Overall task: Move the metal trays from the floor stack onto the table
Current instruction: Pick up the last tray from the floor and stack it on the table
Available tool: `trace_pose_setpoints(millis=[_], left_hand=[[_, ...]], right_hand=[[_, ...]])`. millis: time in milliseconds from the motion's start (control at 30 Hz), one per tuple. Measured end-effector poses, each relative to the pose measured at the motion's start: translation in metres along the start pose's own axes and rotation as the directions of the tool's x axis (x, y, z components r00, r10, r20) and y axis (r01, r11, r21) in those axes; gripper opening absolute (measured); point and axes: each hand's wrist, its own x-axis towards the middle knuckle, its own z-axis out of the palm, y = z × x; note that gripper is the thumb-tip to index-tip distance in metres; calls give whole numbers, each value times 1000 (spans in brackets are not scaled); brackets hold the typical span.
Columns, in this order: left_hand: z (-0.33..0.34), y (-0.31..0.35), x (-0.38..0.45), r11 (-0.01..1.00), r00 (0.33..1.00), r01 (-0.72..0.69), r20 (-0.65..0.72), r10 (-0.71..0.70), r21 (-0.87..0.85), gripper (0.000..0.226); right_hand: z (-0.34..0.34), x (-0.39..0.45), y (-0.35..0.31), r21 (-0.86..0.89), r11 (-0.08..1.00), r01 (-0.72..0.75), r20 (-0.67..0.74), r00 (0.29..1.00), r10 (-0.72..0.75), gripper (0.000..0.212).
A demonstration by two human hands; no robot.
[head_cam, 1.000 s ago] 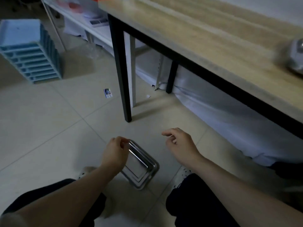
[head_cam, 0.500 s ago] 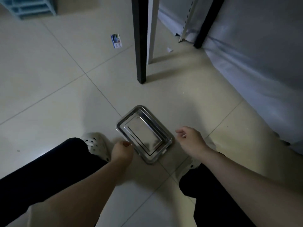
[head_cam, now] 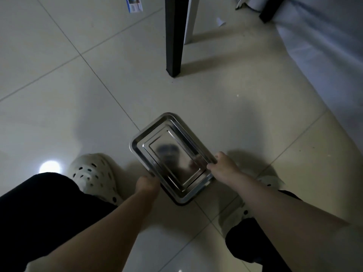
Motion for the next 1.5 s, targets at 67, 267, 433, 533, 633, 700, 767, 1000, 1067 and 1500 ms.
trace_pose_setpoints(millis=[67, 267, 433, 533, 633, 700, 767, 1000, 1067, 1500], left_hand=[[10, 6, 5, 999, 999, 31, 40, -30, -26, 34], [31, 3, 17, 988, 991, 117, 77, -109, -104, 35], [38, -8, 31, 967, 975, 183, 156, -156, -176, 41], [36, -4, 29, 960, 960, 209, 226, -165, -186, 29], [30, -3, 28, 963, 969, 188, 197, -149, -192, 18], [23, -1, 24, 968, 987, 146, 95, -129, -205, 16], [15, 8, 13, 976, 993, 120, 1, -121, -182, 26], [-20, 65, -56, 998, 999, -14, -34, 17, 69, 15], [-33, 79, -86, 988, 992, -71, -92, 84, 140, 21], [-104, 109, -328, 893, 896, -443, 82, 437, 79, 13]], right_hand=[[3, 15, -1, -4, 999, -46, 20, 999, 46, 57], [16, 53, 8, 49, 988, -148, 106, 984, 142, 70], [27, 70, 19, 34, 988, -150, 128, 981, 145, 75], [30, 70, 18, 26, 990, -135, 149, 980, 130, 72], [28, 64, 16, 55, 992, -109, 163, 982, 99, 57], [22, 51, 12, 138, 988, -63, 140, 989, 43, 29], [13, 38, 5, 192, 981, -29, 96, 995, 10, 25], [-41, -37, -38, 377, 926, 6, -29, 1000, 5, 48], [-62, -67, -46, 425, 905, 31, -59, 998, -6, 44], [-166, -319, -28, 651, 744, 152, -153, 986, -68, 21]])
